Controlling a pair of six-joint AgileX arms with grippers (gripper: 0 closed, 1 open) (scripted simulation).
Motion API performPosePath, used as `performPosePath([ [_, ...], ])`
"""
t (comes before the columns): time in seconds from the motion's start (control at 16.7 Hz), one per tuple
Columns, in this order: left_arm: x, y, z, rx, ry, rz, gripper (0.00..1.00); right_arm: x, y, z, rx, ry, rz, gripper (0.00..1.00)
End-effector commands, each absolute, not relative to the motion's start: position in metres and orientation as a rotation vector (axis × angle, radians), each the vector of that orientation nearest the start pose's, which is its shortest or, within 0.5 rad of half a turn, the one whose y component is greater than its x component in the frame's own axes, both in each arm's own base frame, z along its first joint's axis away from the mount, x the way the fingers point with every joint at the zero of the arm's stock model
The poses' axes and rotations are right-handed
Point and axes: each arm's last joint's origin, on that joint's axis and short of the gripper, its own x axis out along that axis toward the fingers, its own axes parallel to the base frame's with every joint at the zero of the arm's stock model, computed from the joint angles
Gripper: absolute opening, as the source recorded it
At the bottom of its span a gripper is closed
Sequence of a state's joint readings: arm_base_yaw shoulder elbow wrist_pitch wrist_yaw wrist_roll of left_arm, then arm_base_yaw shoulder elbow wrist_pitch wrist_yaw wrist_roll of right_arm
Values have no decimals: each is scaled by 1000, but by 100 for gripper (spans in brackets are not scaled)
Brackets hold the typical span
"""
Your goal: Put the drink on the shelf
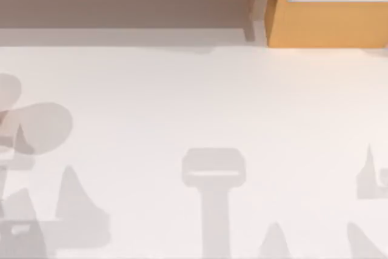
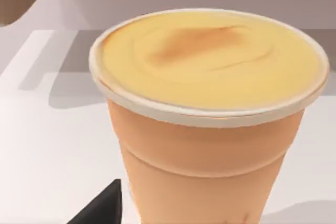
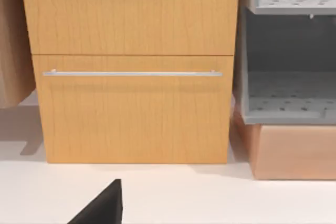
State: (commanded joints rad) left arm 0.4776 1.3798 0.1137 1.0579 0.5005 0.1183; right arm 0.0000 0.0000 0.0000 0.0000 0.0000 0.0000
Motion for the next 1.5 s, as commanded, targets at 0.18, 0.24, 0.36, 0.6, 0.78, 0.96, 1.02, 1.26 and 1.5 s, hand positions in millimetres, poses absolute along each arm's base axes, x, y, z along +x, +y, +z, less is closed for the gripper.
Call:
performPosePath([
  [0.18, 186, 89, 109, -4, 194, -26, 100, 106, -1, 160, 0, 0, 0, 100],
  [0.24, 186, 92, 106, -6, 197, -26, 100, 106, -1, 160, 0, 0, 0, 100],
  [0.36, 187, 94, 103, -9, 199, -27, 100, 106, -1, 160, 0, 0, 0, 100],
  [0.6, 186, 93, 103, -11, 203, -30, 100, 106, -1, 160, 0, 0, 0, 100],
  [0.78, 196, 95, 103, -9, 200, -28, 100, 106, -1, 160, 0, 0, 0, 100],
  [0.96, 222, 97, 99, -8, 199, -27, 100, 106, -1, 160, 0, 0, 0, 100],
  [1.02, 231, 96, 97, -9, 200, -27, 100, 106, -1, 160, 0, 0, 0, 100],
  [1.26, 262, 93, 88, -9, 200, -27, 100, 106, -1, 160, 0, 0, 0, 100],
  [1.5, 265, 92, 88, -9, 199, -27, 100, 106, -1, 160, 0, 0, 0, 100],
])
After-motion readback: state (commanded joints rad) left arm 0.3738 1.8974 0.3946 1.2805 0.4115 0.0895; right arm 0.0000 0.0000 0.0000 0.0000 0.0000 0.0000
